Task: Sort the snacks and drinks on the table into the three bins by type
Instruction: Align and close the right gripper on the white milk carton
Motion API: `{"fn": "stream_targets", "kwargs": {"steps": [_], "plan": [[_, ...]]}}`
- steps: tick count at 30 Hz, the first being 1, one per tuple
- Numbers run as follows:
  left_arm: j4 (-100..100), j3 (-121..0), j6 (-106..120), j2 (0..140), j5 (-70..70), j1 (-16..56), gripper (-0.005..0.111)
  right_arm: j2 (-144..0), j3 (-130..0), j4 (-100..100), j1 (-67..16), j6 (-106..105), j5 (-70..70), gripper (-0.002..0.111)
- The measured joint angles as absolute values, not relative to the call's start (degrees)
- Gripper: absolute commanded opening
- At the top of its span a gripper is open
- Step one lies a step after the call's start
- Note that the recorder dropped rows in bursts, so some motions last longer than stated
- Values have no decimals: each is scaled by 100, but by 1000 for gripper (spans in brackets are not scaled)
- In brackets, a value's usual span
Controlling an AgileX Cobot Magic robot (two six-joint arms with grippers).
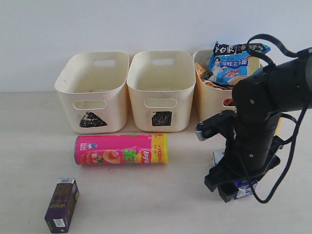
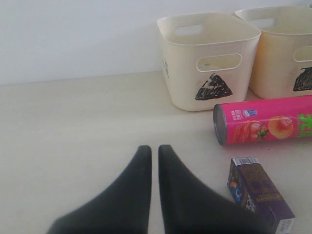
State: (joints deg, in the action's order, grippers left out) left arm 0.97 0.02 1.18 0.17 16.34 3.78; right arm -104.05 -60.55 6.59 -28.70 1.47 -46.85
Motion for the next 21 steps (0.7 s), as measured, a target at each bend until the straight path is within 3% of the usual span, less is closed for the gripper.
{"fn": "stream_targets", "kwargs": {"steps": [6, 8, 13, 21], "plan": [[97, 2, 118, 17, 1634, 378, 4, -10588, -6055, 703, -2870, 147, -4578, 69], [97, 2, 118, 17, 1634, 378, 4, -10664, -6055, 747, -2870, 147, -4530, 55], [97, 2, 118, 17, 1634, 378, 4, -10678, -6055, 759, -2870, 158, -4496, 0], [97, 2, 118, 17, 1634, 378, 4, -10647, -6055, 768, -2870, 0, -4473, 0]]}}
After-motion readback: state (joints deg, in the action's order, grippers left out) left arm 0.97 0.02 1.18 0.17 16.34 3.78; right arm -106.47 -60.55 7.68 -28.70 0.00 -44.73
